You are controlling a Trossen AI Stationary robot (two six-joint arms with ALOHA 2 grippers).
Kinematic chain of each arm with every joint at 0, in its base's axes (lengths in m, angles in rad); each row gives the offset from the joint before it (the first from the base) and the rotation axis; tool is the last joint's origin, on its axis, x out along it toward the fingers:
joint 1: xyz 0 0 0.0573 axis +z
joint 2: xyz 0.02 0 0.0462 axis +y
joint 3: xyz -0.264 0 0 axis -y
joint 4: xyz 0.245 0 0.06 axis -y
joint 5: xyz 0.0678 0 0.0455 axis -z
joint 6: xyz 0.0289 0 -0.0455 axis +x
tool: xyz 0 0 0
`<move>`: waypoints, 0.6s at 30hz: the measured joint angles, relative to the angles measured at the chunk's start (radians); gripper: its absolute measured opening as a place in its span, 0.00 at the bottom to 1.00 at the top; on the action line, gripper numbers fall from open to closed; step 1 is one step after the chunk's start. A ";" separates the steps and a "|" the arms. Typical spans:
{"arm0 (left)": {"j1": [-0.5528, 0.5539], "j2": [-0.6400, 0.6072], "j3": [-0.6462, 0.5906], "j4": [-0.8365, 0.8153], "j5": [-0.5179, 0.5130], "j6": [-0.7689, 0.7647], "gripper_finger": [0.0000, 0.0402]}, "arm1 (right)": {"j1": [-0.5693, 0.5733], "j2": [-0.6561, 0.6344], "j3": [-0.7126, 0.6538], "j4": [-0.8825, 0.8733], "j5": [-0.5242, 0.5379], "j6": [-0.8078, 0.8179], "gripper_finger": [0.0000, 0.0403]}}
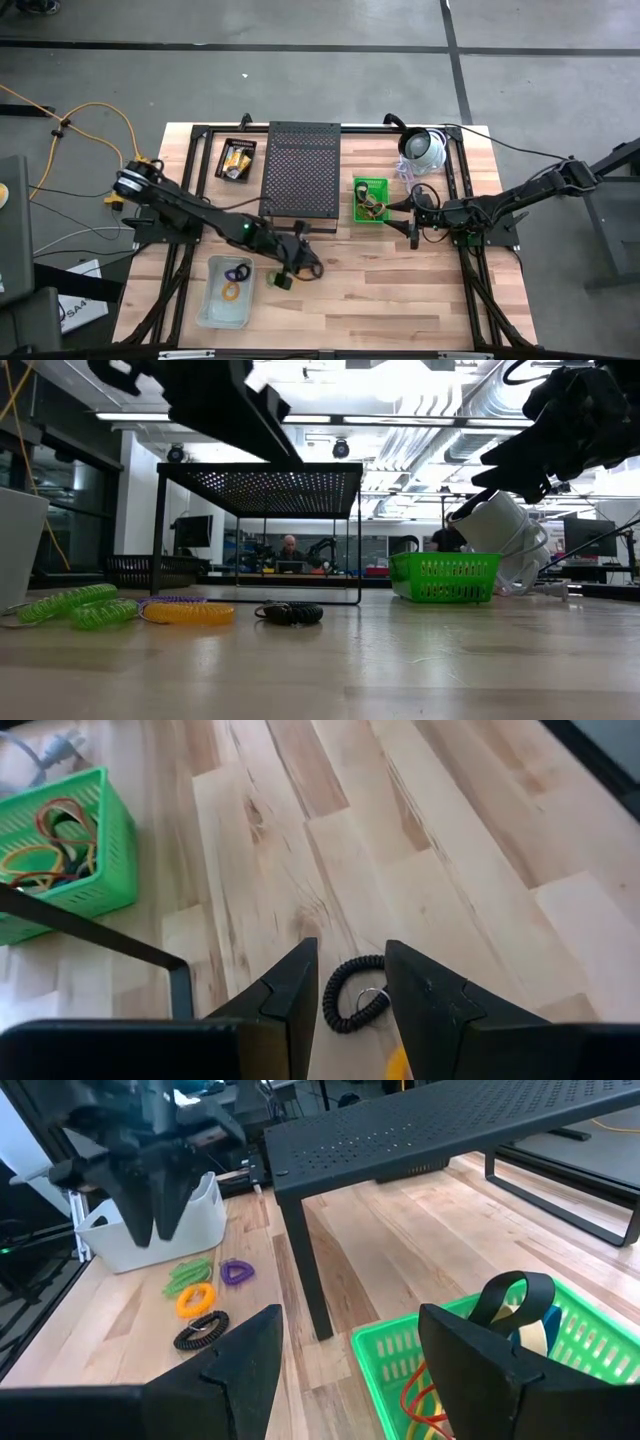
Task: Pick & Place Office Desk Supplies
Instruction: Put the black spring keychain into the gray bin
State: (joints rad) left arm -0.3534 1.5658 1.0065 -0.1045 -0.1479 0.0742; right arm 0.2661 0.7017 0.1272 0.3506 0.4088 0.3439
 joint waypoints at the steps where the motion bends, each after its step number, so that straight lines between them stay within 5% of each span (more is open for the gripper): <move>1: 0.000 0.014 0.006 -0.001 -0.001 0.000 0.28 | 0.000 0.000 0.000 0.000 0.000 0.000 0.55; 7: -0.006 0.077 0.078 -0.072 -0.036 -0.047 0.28 | 0.000 0.000 0.000 -0.001 0.000 0.000 0.55; 18: -0.095 0.101 0.135 -0.148 -0.294 -0.012 0.28 | 0.000 0.000 0.000 -0.003 0.000 0.000 0.55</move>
State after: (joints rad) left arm -0.4484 1.6672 1.1412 -0.2527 -0.4418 0.0626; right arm 0.2661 0.7017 0.1276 0.3477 0.4088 0.3439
